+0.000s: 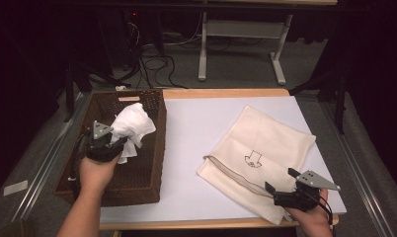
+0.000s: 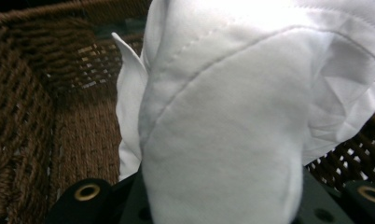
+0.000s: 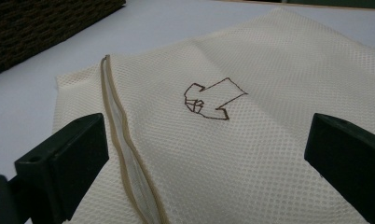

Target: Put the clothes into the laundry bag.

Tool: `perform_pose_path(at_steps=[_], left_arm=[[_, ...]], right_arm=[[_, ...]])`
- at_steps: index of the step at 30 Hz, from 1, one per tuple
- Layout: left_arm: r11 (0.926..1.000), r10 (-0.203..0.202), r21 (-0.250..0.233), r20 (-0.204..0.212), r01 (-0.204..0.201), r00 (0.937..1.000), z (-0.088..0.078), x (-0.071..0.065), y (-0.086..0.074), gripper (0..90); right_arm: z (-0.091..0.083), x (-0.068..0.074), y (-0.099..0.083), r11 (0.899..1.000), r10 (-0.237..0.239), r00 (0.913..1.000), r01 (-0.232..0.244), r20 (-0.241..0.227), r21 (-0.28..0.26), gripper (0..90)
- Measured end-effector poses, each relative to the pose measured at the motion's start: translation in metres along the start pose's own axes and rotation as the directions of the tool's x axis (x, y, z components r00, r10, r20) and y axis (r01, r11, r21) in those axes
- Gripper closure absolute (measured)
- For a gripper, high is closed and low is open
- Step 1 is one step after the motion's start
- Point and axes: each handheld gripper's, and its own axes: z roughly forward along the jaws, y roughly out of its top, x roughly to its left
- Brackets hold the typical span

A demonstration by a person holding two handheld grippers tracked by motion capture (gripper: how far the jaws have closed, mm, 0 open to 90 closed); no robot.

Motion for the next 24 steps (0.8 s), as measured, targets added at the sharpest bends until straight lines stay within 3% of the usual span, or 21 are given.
perform_pose_path(at_steps=[5,12,16,19,24], left_arm=[[0.9981,-0.025,-0.056,0.011,0.026,0.9996,-0.007,0.003,-0.001,75.3],[0.9902,0.004,-0.140,0.012,-0.003,0.9999,-0.015,0.001,-0.003,74.7],[0.9789,-0.001,-0.204,-0.002,0.000,1.0000,-0.023,0.000,-0.003,74.7],[0.9654,-0.027,-0.260,-0.015,0.022,0.9995,-0.031,0.002,0.000,74.8],[0.9548,-0.024,-0.297,-0.030,0.014,0.9993,-0.041,-0.003,0.008,74.8]], right_arm=[[0.001,0.000,0.000,1.000,0.005,1.0000,-0.005,-0.005,0.002,0.1],[0.001,0.001,-0.001,1.000,-0.005,0.9999,0.005,0.012,-0.001,0.1],[0.000,0.003,0.001,1.000,-0.013,0.9997,0.013,0.019,-0.017,0.1],[-0.001,0.004,0.001,1.000,-0.008,0.9998,0.009,0.019,-0.017,0.1],[-0.001,0.002,0.002,1.000,-0.005,0.9997,0.005,0.024,-0.023,0.1]])
